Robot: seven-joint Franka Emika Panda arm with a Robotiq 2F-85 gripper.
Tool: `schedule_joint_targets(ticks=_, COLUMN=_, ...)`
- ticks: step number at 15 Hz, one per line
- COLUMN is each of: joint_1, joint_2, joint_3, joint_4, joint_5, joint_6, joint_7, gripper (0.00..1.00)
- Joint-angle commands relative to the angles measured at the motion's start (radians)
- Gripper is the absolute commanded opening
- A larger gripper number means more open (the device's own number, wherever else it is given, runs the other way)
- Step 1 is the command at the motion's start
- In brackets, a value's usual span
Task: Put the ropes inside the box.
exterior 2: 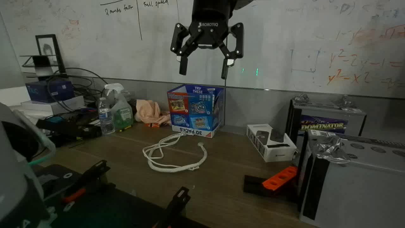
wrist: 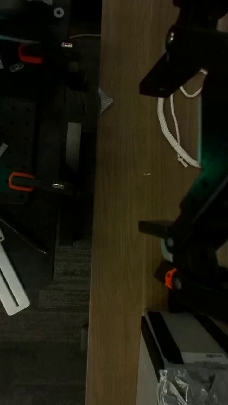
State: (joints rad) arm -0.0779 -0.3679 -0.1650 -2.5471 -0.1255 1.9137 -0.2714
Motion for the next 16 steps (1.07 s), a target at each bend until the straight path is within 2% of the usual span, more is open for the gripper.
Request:
schedule_joint_targets(ticks=1, joint_1=-0.006, joint_2=0.000, joint_3=0.006, joint_4=0.005, joint_5=0.002, joint_6=-0.002, joint_7=-0.002, gripper=1.00)
schedule_joint_targets(ticks=5, joint_1=-0.006, joint_2=-0.001, joint_3=0.006, joint_4=0.009, joint_5=0.002, joint_6=-0.002, joint_7=-0.002, gripper=1.00)
schedule_joint_targets(ticks=7, joint_1=0.010, joint_2=-0.018, joint_3=0.025, joint_4=-0.041, joint_5=0.008, joint_6=0.058, joint_7=0.016, gripper=1.00)
schedule_joint_targets(ticks=11, joint_1=0.078, joint_2=-0.031, joint_3=0.081, joint_4=-0.161, joint_5=0.086, joint_6=0.238, joint_7=0.028, gripper=1.00)
schedule_joint_targets(ticks=14, joint_1=0.154, joint_2=-0.012, joint_3=0.140, joint_4=-0.248, joint_5=0.166, joint_6=0.394, joint_7=0.051, gripper=1.00)
schedule_joint_targets(ticks=16, joint_1=0.214, joint_2=0.068, joint_3=0.176, joint_4=-0.215, joint_5=0.235, joint_6=0.459, joint_7=0.062, gripper=1.00)
